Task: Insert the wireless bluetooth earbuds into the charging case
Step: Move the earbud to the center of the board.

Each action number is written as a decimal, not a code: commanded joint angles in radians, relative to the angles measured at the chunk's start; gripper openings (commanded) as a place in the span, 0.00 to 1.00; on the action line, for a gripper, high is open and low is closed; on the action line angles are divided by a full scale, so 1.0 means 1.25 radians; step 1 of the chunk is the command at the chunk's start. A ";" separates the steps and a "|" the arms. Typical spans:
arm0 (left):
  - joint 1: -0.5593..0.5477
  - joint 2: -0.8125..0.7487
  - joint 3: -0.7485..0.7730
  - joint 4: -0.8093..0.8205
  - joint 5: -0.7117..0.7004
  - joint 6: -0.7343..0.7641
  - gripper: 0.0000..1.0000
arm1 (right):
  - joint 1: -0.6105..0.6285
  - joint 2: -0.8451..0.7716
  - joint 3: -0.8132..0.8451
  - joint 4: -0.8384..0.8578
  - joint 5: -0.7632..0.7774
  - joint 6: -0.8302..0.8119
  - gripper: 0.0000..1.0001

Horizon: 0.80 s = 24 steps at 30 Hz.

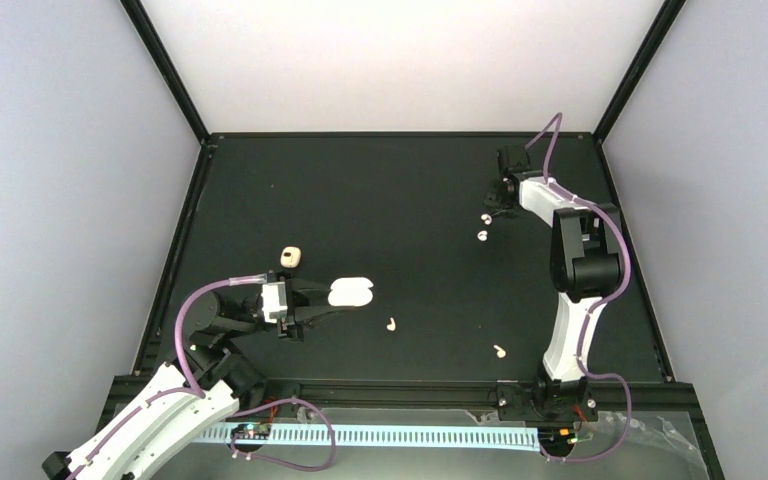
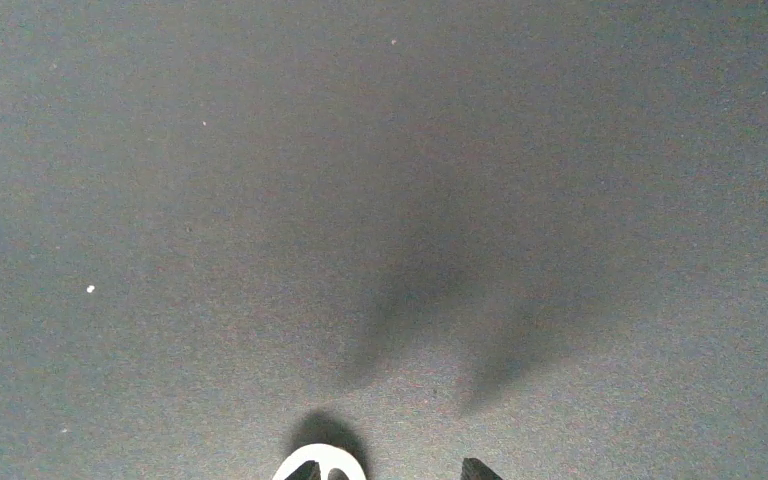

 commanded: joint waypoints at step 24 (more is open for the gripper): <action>-0.004 -0.010 0.012 0.021 0.014 -0.005 0.01 | 0.016 0.055 0.051 -0.066 -0.037 -0.061 0.32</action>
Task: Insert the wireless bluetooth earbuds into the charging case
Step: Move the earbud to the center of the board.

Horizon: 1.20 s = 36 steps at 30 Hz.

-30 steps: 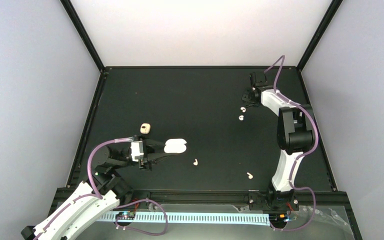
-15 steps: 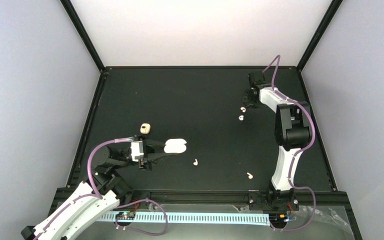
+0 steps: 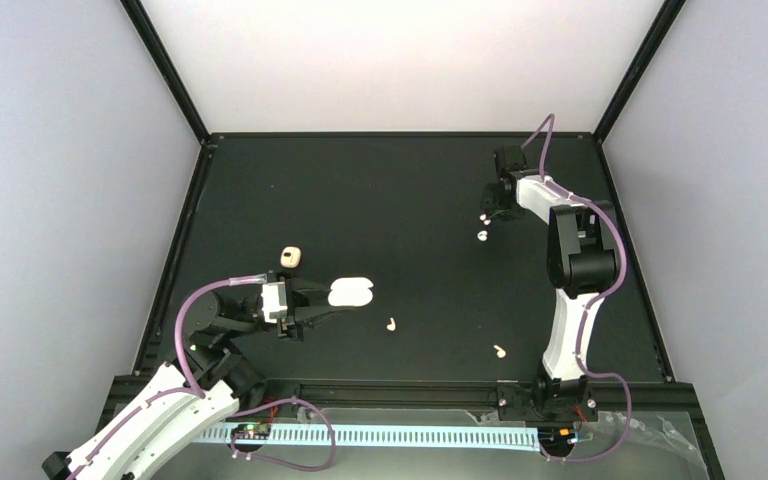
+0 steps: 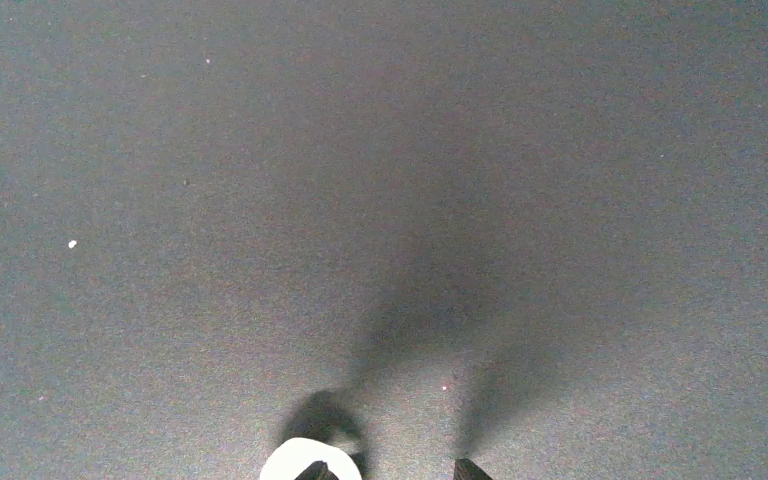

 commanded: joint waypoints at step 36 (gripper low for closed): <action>-0.004 -0.025 0.010 0.020 0.017 -0.007 0.02 | 0.091 -0.015 -0.006 -0.032 -0.036 -0.010 0.01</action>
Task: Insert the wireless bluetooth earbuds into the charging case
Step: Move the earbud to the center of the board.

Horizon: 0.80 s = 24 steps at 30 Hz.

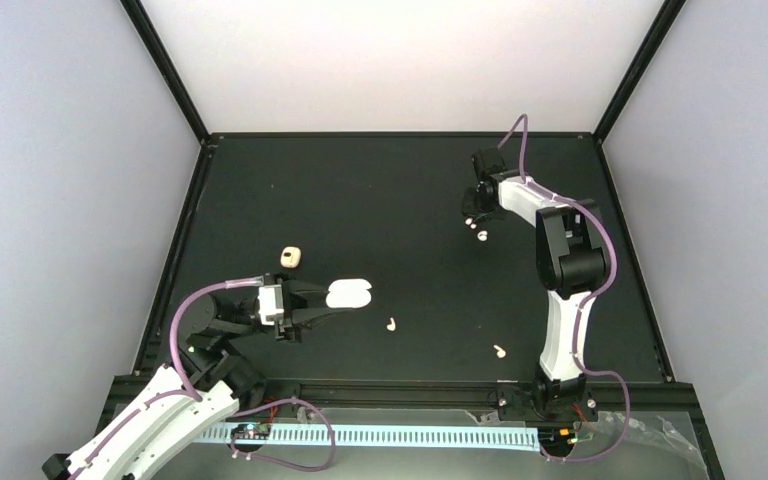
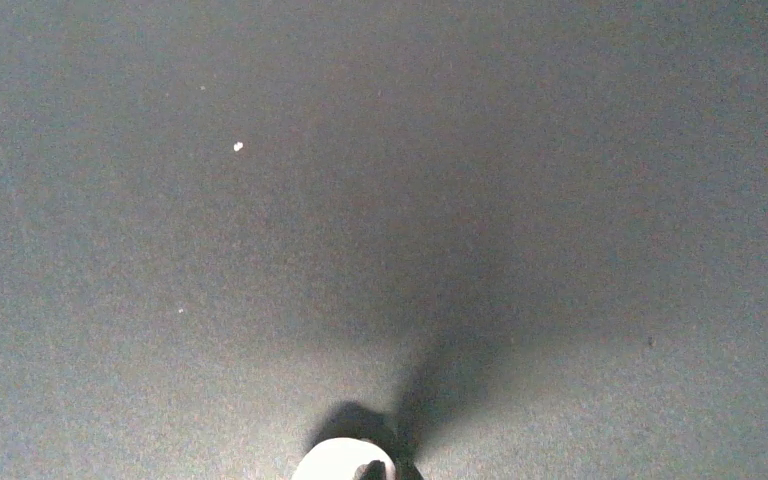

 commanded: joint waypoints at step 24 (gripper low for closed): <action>-0.005 -0.013 0.007 0.026 0.015 -0.014 0.01 | 0.138 -0.261 -0.312 0.119 -0.076 0.185 0.01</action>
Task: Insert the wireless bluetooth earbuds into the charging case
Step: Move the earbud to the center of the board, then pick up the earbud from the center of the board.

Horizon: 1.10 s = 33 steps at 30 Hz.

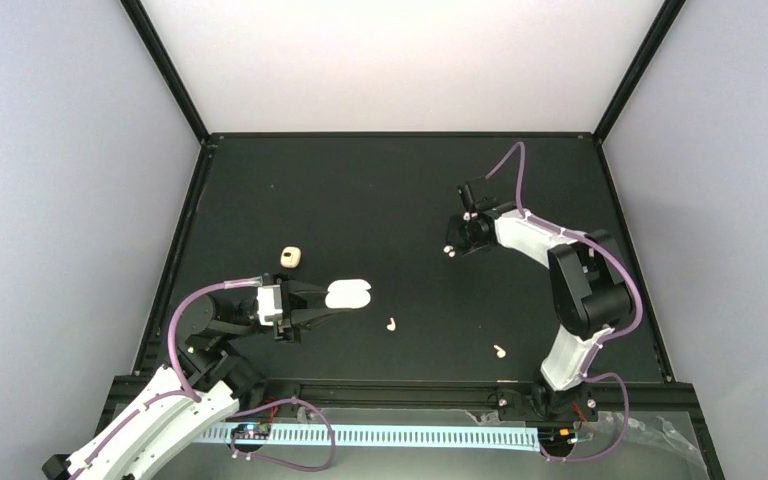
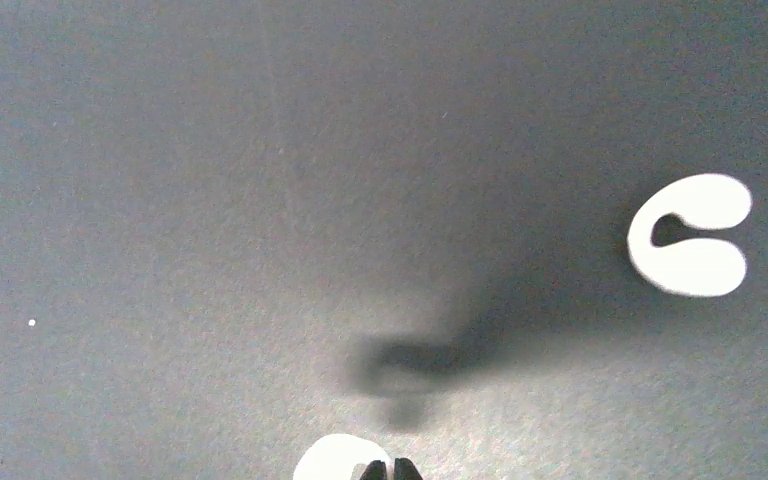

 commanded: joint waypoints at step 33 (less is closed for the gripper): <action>-0.005 0.016 0.005 0.033 0.018 -0.015 0.02 | 0.049 -0.012 -0.092 0.101 -0.133 0.008 0.30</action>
